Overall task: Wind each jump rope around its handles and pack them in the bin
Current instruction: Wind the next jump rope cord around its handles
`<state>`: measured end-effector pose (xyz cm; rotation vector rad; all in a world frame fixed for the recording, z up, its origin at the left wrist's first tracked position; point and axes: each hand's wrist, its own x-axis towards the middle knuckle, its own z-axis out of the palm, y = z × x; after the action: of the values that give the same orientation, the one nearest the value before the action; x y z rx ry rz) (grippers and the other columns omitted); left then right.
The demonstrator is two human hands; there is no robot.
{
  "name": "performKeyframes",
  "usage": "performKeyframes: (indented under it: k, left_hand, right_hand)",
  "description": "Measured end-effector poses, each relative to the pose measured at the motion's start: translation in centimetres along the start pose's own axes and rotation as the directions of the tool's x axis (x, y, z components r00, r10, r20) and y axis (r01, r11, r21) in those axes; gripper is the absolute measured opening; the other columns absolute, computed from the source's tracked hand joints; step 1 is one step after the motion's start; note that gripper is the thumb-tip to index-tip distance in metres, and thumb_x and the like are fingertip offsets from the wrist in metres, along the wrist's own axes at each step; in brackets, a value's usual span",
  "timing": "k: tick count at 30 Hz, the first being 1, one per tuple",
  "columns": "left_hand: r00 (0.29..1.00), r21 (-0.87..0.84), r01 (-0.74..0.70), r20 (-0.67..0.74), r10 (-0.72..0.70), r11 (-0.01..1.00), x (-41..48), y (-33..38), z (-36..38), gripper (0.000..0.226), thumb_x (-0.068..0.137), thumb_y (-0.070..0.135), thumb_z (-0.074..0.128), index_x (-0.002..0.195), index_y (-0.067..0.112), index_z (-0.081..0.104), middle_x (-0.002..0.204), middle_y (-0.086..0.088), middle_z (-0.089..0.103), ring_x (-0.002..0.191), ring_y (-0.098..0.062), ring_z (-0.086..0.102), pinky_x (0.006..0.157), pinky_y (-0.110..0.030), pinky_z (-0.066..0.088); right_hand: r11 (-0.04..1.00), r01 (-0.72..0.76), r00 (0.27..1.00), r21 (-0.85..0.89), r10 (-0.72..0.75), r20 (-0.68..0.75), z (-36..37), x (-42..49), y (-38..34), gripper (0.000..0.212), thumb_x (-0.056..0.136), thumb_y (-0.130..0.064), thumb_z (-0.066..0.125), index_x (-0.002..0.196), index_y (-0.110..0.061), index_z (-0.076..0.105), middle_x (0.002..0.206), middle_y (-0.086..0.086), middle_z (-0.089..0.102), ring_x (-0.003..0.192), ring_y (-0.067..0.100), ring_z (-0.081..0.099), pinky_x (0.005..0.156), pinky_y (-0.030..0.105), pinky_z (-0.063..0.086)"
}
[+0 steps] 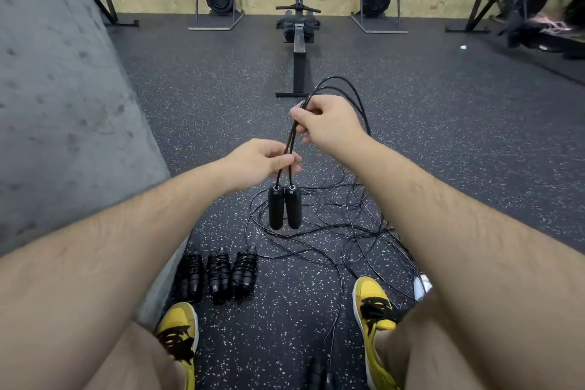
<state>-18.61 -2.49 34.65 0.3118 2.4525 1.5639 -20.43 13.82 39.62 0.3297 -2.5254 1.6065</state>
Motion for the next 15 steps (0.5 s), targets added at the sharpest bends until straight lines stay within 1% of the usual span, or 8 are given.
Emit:
performKeyframes:
  k: [2,4,5,6,8,10,12,15]
  left_hand:
    - [0.997,-0.051,-0.013,-0.081,0.008,0.999,0.2,0.5,0.3,0.016,0.102,0.007,0.055,0.098,0.009,0.07,0.095,-0.007,0.077,0.098,-0.025,0.074,0.092,-0.032,0.059]
    - [0.988,-0.104,-0.046,-0.153,0.03,0.994,0.3,1.4,0.1,0.015,0.102,0.004,0.054,0.101,0.003,0.069,0.091,-0.01,0.075,0.09,-0.024,0.074,0.079,-0.028,0.061]
    - [0.981,-0.093,-0.072,-0.187,0.054,0.993,0.4,1.9,-0.2,0.016,0.102,0.005,0.055,0.103,0.001,0.07,0.091,-0.011,0.075,0.087,-0.023,0.075,0.077,-0.028,0.061]
    - [0.974,-0.073,-0.097,-0.214,0.079,0.993,0.6,2.4,-0.5,0.016,0.102,0.006,0.056,0.102,0.002,0.072,0.091,-0.011,0.076,0.086,-0.021,0.075,0.076,-0.029,0.062]
    - [0.964,-0.068,-0.123,-0.245,0.103,0.99,0.6,3.3,-0.9,0.018,0.101,0.008,0.058,0.092,0.006,0.073,0.086,-0.009,0.076,0.081,-0.02,0.075,0.077,-0.032,0.062]
    - [0.961,-0.109,-0.134,-0.257,0.102,0.985,0.6,4.1,-0.9,0.021,0.101,0.009,0.057,0.087,0.009,0.072,0.081,-0.007,0.075,0.08,-0.021,0.075,0.076,-0.033,0.063]
    - [0.96,-0.131,-0.145,-0.258,0.108,0.981,0.6,4.9,-0.9,0.021,0.102,0.01,0.057,0.087,0.009,0.071,0.08,-0.007,0.076,0.082,-0.021,0.075,0.075,-0.033,0.063]
    - [0.955,-0.168,-0.142,-0.284,0.09,0.976,0.7,5.6,-1.0,0.02,0.103,0.011,0.055,0.091,0.008,0.07,0.083,-0.007,0.075,0.079,-0.018,0.075,0.068,-0.027,0.061]
  right_hand:
    - [1.0,-0.01,1.0,0.029,0.011,-0.017,0.0,0.1,0.2,0.023,0.099,-0.025,0.06,0.079,-0.013,0.062,0.074,0.001,0.067,0.045,-0.002,0.057,0.046,0.018,0.043]
    - [0.998,-0.018,0.999,-0.052,0.019,0.031,0.1,0.3,0.8,0.025,0.096,-0.032,0.061,0.083,-0.012,0.065,0.08,0.004,0.072,0.061,0.01,0.061,0.058,0.028,0.048]
    - [0.997,-0.032,0.994,-0.064,0.039,0.106,0.0,0.2,1.1,0.021,0.091,-0.033,0.063,0.088,-0.013,0.069,0.086,0.004,0.074,0.07,0.012,0.063,0.068,0.034,0.052]
    - [0.997,-0.055,0.975,-0.053,0.065,0.211,-0.2,-0.1,1.5,0.022,0.085,-0.034,0.066,0.096,-0.017,0.071,0.092,0.002,0.074,0.081,0.012,0.065,0.076,0.034,0.052]
    - [0.993,-0.103,0.906,-0.059,0.118,0.407,-0.6,-0.8,2.5,0.045,0.073,-0.039,0.071,0.116,-0.025,0.07,0.111,-0.005,0.072,0.104,0.01,0.065,0.091,0.033,0.05]
    - [0.989,-0.105,0.846,-0.1,0.142,0.513,-0.8,-1.5,3.4,0.053,0.071,-0.045,0.08,0.121,-0.033,0.067,0.119,-0.013,0.07,0.113,0.008,0.063,0.102,0.034,0.044]
    - [0.986,-0.121,0.834,-0.111,0.162,0.528,-0.5,-2.0,4.2,0.053,0.068,-0.046,0.086,0.117,-0.036,0.068,0.115,-0.017,0.07,0.109,0.006,0.064,0.1,0.032,0.044]
    - [0.986,-0.166,0.879,-0.025,0.16,0.448,0.5,-2.0,4.8,0.057,0.062,-0.044,0.091,0.111,-0.029,0.067,0.105,-0.009,0.072,0.098,0.012,0.066,0.089,0.034,0.048]
